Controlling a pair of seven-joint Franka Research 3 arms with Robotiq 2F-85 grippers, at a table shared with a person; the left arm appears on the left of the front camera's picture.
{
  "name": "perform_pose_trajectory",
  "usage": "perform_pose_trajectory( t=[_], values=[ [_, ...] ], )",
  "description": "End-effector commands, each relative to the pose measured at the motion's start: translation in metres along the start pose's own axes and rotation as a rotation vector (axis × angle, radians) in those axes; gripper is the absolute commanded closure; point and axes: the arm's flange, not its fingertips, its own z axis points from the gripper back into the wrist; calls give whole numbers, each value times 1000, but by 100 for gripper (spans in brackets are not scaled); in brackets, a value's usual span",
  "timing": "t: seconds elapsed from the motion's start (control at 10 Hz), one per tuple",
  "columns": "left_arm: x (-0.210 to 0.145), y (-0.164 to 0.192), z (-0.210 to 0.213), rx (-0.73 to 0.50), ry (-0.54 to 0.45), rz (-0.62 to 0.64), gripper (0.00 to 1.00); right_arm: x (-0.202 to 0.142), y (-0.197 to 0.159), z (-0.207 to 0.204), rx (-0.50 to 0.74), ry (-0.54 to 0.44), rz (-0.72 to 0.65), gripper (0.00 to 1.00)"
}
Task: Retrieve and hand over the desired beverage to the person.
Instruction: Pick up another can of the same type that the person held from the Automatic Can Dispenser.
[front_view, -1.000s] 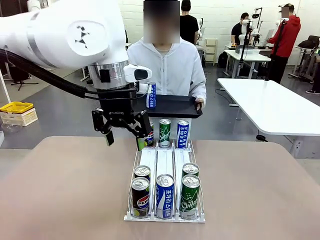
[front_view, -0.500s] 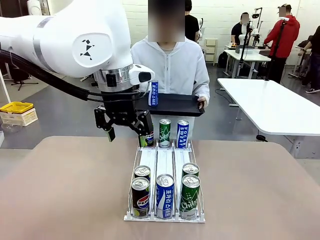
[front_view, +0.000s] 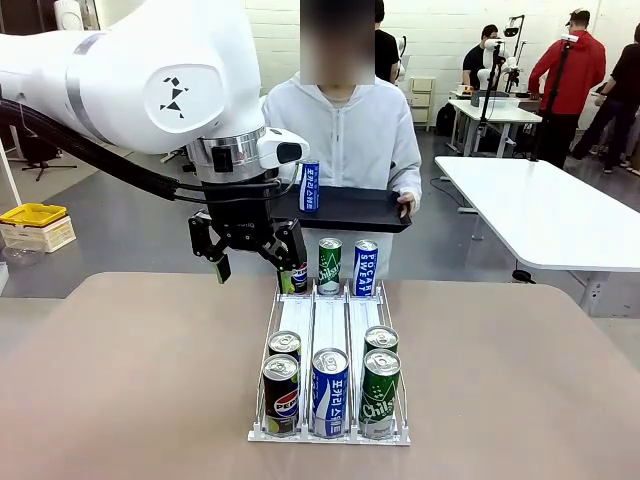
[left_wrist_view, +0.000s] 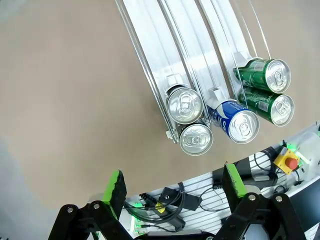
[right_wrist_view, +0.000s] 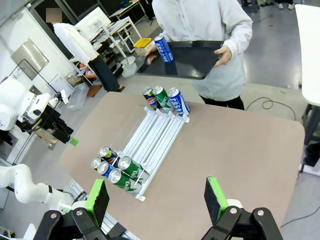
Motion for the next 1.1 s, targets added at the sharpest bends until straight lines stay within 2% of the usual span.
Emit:
perform_pose_trajectory(
  t=[0.0,0.1,0.5,0.7,0.8,1.0],
  values=[
    [-1,0,1,-17,11,6,0,2,-1,-2,31,-19,7,0],
    [0,0,0,0,0,0,0,2,-1,-2,31,-19,7,0],
    [-19,-32,-48,-2,-43,257,0,2,-1,-2,31,-19,7,0],
    [-23,-29,-65,-14,14,364,0,2,-1,-2,31,-19,7,0],
    [-27,-31,-72,-8,32,389,0,2,-1,-2,31,-19,7,0],
    [-29,-31,-79,-4,-1,366,0,2,-1,-2,31,-19,7,0]
  ],
)
